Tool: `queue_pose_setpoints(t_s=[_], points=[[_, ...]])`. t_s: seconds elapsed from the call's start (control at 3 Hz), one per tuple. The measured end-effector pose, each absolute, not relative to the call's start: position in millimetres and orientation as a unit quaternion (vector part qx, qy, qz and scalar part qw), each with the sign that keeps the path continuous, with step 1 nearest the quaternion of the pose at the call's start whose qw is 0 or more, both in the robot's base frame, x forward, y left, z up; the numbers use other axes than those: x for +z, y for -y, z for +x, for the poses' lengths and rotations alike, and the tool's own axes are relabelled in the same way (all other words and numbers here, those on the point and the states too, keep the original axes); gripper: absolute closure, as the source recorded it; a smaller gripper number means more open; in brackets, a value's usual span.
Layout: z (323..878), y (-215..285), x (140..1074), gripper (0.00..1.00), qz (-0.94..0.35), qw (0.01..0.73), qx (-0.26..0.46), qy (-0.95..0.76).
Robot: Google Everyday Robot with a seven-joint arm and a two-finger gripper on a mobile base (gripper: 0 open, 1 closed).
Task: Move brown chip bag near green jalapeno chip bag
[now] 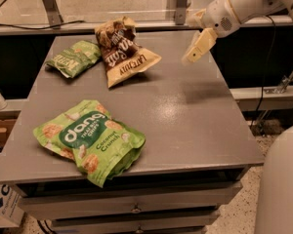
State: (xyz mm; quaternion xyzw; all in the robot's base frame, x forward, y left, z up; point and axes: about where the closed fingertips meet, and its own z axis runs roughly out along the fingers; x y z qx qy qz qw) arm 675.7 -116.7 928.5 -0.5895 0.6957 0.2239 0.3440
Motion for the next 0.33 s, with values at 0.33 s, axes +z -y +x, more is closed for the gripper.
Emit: queue_pose_setpoints(t_s=[0.33], points=[[675.9,116.5,928.3,0.0,-0.589,0.344,0.224,-0.696]])
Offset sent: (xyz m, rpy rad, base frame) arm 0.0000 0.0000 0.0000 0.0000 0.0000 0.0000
